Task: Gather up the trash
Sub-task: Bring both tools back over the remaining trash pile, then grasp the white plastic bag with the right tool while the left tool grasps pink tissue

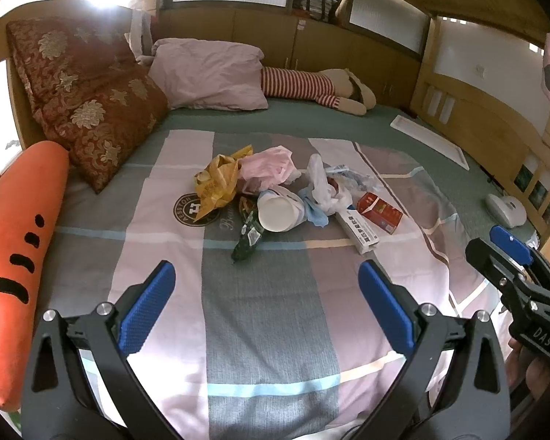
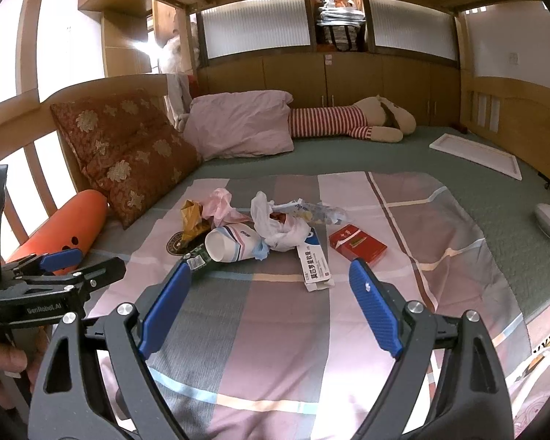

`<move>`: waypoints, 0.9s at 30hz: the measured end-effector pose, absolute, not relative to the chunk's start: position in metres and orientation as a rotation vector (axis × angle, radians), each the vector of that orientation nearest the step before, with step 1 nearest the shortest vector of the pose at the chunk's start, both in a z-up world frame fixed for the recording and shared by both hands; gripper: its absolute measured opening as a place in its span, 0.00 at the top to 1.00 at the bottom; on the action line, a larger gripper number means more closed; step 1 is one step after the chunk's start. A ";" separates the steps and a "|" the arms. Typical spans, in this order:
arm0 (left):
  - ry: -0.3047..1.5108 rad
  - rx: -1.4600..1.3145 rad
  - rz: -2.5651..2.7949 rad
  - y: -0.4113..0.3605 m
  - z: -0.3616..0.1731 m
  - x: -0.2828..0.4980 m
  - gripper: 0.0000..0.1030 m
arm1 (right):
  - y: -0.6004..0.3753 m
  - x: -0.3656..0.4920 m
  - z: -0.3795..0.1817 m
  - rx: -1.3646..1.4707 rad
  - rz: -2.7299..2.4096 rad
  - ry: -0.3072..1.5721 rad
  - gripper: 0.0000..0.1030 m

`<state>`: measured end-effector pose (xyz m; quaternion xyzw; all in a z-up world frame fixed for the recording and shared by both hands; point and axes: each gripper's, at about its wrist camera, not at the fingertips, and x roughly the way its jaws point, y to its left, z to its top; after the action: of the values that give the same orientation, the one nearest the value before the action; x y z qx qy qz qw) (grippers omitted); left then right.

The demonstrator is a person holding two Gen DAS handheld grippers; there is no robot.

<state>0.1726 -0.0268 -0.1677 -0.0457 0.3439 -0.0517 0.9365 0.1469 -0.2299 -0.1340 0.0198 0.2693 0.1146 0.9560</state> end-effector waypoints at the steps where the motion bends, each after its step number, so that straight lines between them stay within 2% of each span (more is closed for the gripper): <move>1: 0.703 -0.093 -0.106 -0.027 -0.168 0.173 0.03 | -0.230 0.147 -0.134 0.040 0.233 0.547 0.16; 16: 0.708 -0.086 -0.104 -0.029 -0.168 0.185 0.03 | -0.223 0.156 -0.137 0.028 0.239 0.562 0.16; 23: 0.711 -0.103 -0.077 -0.021 -0.160 0.241 0.09 | -0.203 0.233 -0.153 0.016 0.260 0.651 0.16; 27: 0.688 -0.139 -0.020 -0.002 -0.154 0.257 0.09 | -0.191 0.291 -0.180 0.012 0.230 0.731 0.22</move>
<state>0.2566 -0.0017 -0.1543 -0.0681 0.3369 -0.0099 0.9390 0.2913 -0.1911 -0.1796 0.0058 0.3565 0.1123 0.9275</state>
